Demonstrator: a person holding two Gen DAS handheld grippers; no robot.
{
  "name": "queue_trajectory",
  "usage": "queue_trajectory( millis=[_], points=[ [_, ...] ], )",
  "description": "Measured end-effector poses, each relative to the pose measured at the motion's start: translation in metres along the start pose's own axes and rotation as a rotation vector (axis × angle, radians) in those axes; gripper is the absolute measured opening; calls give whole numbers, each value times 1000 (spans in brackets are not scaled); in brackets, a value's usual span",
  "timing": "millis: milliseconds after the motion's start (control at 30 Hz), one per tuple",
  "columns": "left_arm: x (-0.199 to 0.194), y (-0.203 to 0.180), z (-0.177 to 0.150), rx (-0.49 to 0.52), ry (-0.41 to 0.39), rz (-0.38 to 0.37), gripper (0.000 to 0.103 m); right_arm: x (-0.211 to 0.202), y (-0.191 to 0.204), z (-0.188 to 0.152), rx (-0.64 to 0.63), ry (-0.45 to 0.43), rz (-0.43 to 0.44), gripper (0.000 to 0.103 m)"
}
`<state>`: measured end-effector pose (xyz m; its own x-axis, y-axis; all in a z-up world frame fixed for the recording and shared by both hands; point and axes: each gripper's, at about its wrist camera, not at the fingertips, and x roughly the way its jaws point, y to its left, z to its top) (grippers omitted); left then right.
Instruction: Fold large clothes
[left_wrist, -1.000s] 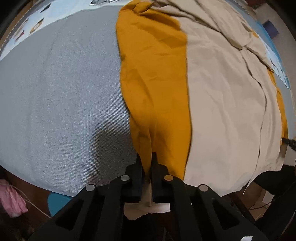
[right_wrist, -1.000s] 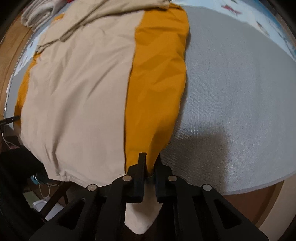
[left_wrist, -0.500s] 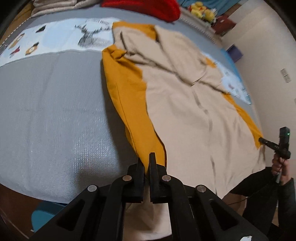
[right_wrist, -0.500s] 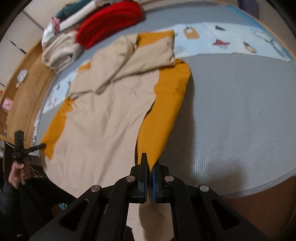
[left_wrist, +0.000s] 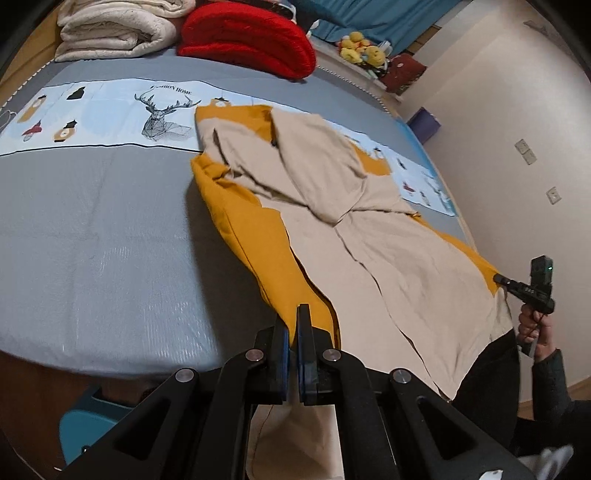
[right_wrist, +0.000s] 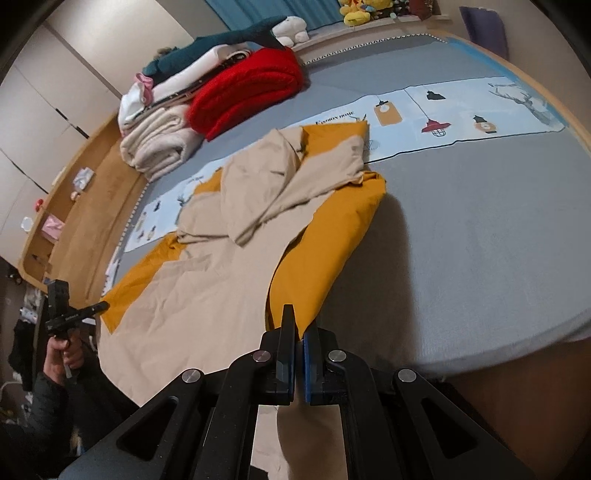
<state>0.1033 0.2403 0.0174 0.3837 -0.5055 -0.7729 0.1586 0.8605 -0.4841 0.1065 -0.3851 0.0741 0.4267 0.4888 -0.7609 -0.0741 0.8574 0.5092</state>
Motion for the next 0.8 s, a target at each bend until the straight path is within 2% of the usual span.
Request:
queue_trajectory(
  millis=[133, 267, 400, 500, 600, 733, 800],
  points=[
    [-7, 2, -3, -5, -2, -20, 2, -23, -12, -16, 42, -13, 28, 3],
    [15, 19, 22, -62, -5, -37, 2, -17, -32, -5, 81, -31, 21, 3],
    [53, 40, 67, -151, -14, -38, 2, 17, -46, 41, 87, -45, 20, 3],
    [82, 57, 106, -236, -28, -48, 2, 56, -56, 93, 82, -71, 18, 3],
    [108, 67, 135, -271, -47, -11, 2, 100, -72, 134, 114, -70, -19, 3],
    [145, 97, 153, -359, -58, 40, 2, 165, -100, 170, 207, -43, -61, 3],
    [168, 114, 158, -416, -5, 68, 2, 194, -110, 181, 214, -3, -94, 3]
  ],
)
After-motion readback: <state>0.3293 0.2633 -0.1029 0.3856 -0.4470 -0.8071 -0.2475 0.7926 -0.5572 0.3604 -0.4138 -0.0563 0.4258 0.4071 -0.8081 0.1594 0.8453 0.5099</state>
